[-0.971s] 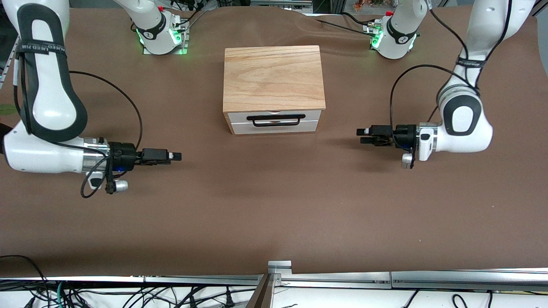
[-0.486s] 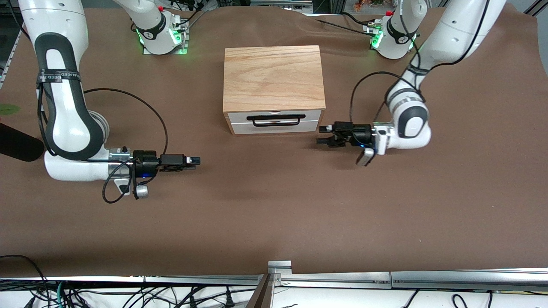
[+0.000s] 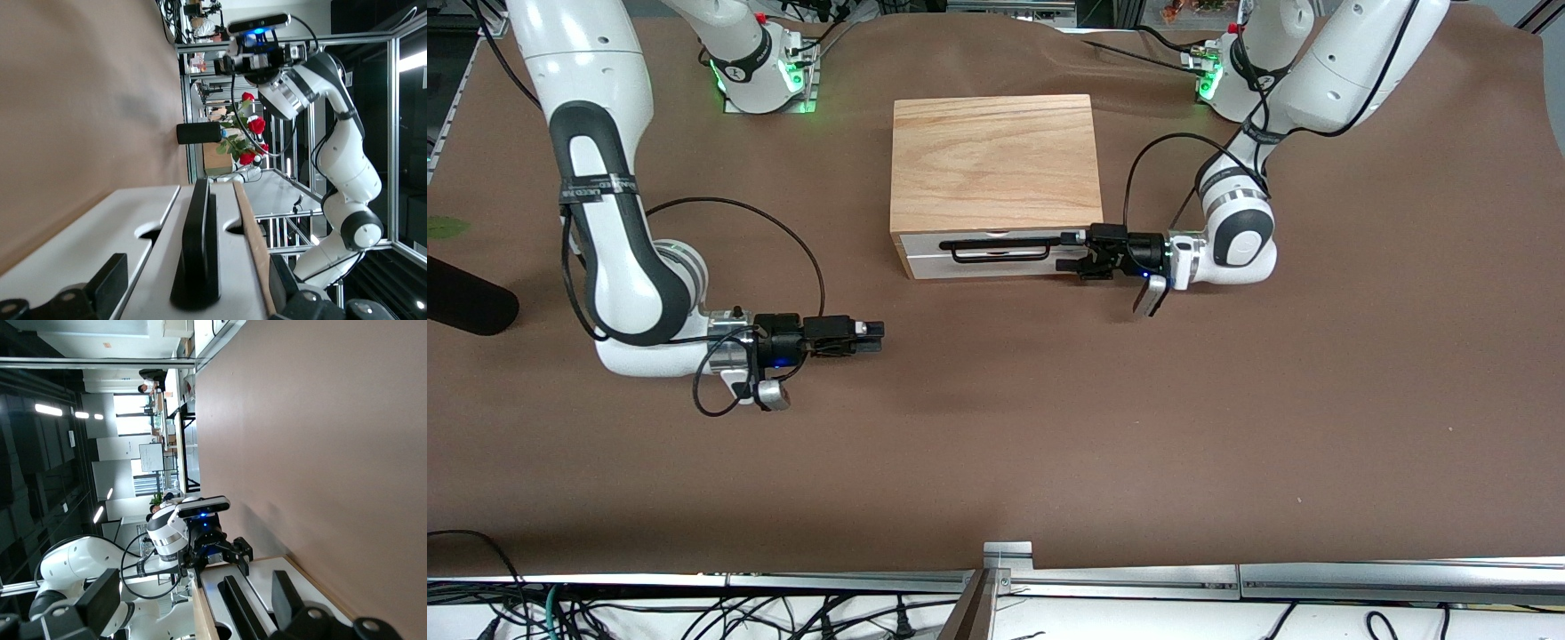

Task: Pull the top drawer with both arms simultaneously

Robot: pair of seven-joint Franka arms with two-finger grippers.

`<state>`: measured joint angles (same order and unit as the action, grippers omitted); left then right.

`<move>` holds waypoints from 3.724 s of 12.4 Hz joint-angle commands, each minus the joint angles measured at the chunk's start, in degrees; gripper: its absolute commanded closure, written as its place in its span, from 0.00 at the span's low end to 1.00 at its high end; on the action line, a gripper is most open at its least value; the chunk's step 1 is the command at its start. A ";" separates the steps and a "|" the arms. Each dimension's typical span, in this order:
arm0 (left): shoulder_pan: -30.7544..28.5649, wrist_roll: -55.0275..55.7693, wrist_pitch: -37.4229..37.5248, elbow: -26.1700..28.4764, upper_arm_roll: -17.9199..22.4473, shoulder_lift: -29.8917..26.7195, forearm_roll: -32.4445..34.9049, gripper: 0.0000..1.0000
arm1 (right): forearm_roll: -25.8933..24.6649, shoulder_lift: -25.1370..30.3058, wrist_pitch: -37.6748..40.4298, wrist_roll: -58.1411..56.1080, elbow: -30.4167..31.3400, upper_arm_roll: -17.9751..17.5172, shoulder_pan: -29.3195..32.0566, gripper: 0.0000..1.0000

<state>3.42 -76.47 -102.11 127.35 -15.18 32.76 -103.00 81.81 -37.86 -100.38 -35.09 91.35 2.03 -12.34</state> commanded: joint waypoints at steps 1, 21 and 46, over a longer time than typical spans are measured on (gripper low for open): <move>-0.52 -5.35 -0.02 2.38 -1.78 -0.77 -1.59 0.14 | 2.64 0.07 0.18 -4.71 2.16 -0.27 -0.93 0.00; 0.53 -3.95 -4.15 3.34 -5.29 0.46 -4.75 0.84 | 23.92 -2.92 4.84 -31.96 17.81 -0.97 -10.78 0.00; 0.45 -4.21 -4.06 3.34 -5.29 0.55 -4.58 1.00 | 23.39 1.21 7.65 -36.45 27.04 -0.97 -10.87 0.56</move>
<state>2.82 -76.40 -105.81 127.33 -19.04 33.46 -107.44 104.34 -38.53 -93.01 -70.46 116.27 1.05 -23.01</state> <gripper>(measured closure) 0.815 0.454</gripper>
